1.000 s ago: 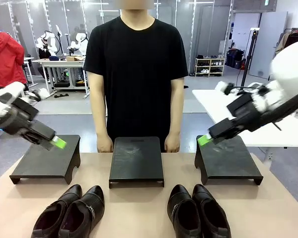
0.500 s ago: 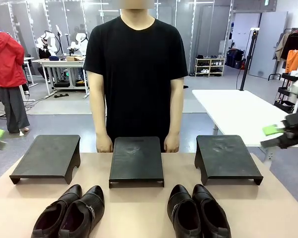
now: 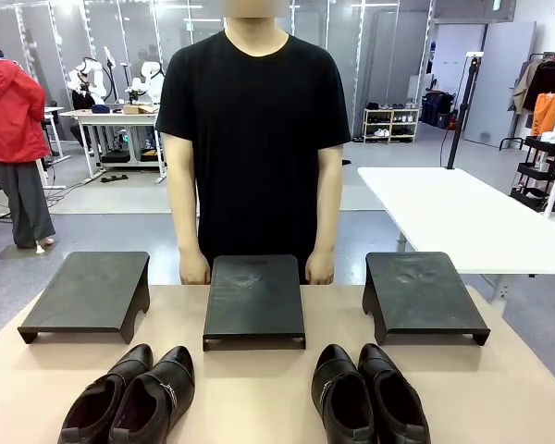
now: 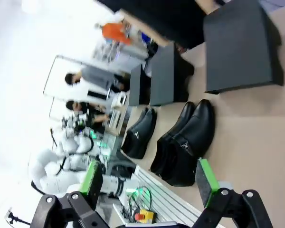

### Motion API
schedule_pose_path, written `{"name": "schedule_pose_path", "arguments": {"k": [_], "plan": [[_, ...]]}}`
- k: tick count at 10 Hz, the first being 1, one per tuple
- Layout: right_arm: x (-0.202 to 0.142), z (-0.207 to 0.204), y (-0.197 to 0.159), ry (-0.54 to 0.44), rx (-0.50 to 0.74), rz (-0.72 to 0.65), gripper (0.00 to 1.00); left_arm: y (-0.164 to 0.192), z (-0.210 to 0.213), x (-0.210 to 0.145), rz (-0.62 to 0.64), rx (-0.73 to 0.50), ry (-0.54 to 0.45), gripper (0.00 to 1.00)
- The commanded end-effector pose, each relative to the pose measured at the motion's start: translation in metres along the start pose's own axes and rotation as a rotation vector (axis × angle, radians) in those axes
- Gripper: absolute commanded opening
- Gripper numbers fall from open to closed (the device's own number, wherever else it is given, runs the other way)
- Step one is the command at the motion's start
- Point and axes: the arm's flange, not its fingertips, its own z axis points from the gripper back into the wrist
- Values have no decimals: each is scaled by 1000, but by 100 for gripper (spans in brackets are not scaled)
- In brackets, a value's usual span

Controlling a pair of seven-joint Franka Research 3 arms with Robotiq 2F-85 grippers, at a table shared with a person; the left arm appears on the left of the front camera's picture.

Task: Place the shoes on the stand as instructed by the person.
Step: Pick up one pair of Shoes and place it on the Shoes Stand indicated by the person.

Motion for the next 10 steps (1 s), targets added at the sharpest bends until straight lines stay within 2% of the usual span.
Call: {"name": "schedule_pose_path", "arguments": {"k": [1,4,10], "plan": [[-9,16,-9,-92,16,-11,100,2,26,-4,38,20,-67,100],[-16,24,-12,-113,3,-23,100,3,42,-11,70,41,-110,100],[-16,32,-14,-107,-13,-55,100,9,46,-18,54,63,-99,100]]}}
